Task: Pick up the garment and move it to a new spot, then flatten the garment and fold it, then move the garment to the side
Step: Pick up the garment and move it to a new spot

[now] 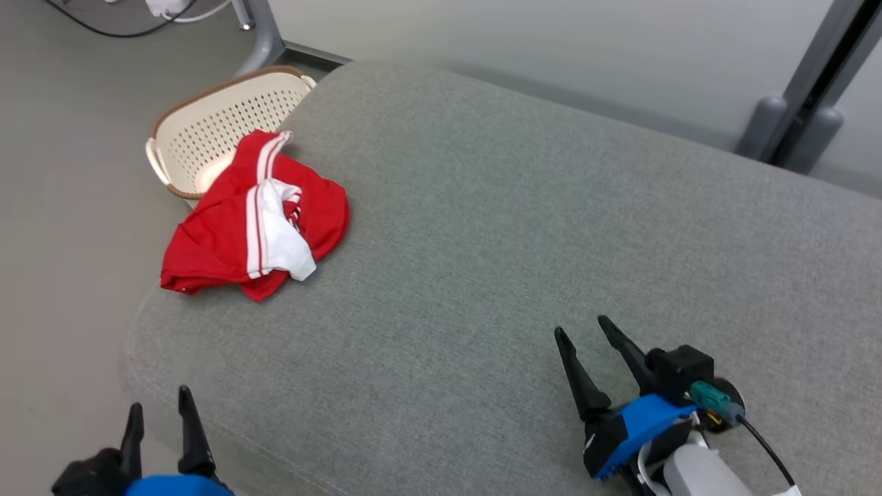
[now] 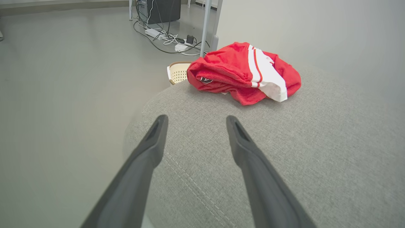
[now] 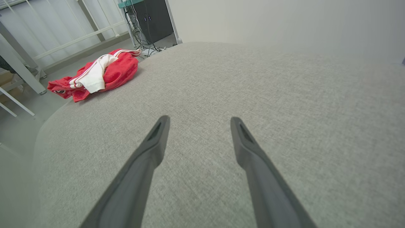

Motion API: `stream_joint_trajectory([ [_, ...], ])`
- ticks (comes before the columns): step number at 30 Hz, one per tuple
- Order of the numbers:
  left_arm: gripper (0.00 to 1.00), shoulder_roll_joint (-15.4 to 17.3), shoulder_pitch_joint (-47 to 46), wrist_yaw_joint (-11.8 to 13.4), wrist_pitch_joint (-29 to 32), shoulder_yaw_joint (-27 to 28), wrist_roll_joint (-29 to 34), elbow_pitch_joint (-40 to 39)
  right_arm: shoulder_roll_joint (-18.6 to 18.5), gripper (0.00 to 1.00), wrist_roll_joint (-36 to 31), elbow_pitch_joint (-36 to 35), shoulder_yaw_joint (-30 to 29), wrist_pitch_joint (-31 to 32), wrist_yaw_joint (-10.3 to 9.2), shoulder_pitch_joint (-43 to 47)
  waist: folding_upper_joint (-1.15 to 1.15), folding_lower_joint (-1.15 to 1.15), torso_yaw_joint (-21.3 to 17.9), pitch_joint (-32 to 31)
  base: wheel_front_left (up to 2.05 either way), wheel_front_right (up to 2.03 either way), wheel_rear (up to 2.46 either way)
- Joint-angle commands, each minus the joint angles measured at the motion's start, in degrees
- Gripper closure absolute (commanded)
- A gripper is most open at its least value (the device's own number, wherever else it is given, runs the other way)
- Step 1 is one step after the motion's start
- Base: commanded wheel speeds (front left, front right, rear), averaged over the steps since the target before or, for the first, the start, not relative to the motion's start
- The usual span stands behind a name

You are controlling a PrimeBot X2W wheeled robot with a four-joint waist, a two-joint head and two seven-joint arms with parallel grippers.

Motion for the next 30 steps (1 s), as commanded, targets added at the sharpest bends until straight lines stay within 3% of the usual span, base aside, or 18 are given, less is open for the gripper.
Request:
stream_joint_trajectory([
  [1,0.00,-0.1,-2.0,-0.2,0.0,0.7,-0.4,0.0,-0.3,0.00,-0.7,-0.4,0.1,-0.2,0.00,-1.0,0.00,0.00,-0.2,0.5,0.00,0.00,0.00],
  [5,0.00,0.1,-6.4,-1.7,0.0,3.1,-1.3,2.5,-0.3,0.00,-2.7,-1.5,0.5,-0.2,0.00,-2.9,0.00,0.00,-1.9,3.2,0.00,0.00,0.00],
  [12,0.00,4.9,-17.4,-2.6,0.0,4.6,-2.4,8.6,-0.3,0.00,-5.7,-3.6,0.7,-0.2,0.00,-5.9,0.00,0.00,-5.2,8.5,0.00,0.00,0.00],
  [22,0.00,13.7,-29.6,-2.6,0.0,-6.3,-12.6,19.3,-0.4,0.00,-7.4,-4.8,-0.1,-0.1,0.00,-8.4,0.00,0.00,-9.3,14.5,0.00,0.00,0.00],
  [30,0.00,16.9,-34.2,-2.6,4.2,-14.8,-21.2,28.3,-0.7,0.00,-8.5,-4.5,-1.1,0.0,-0.04,-9.6,0.00,0.00,-11.4,16.9,0.00,0.00,0.00],
])
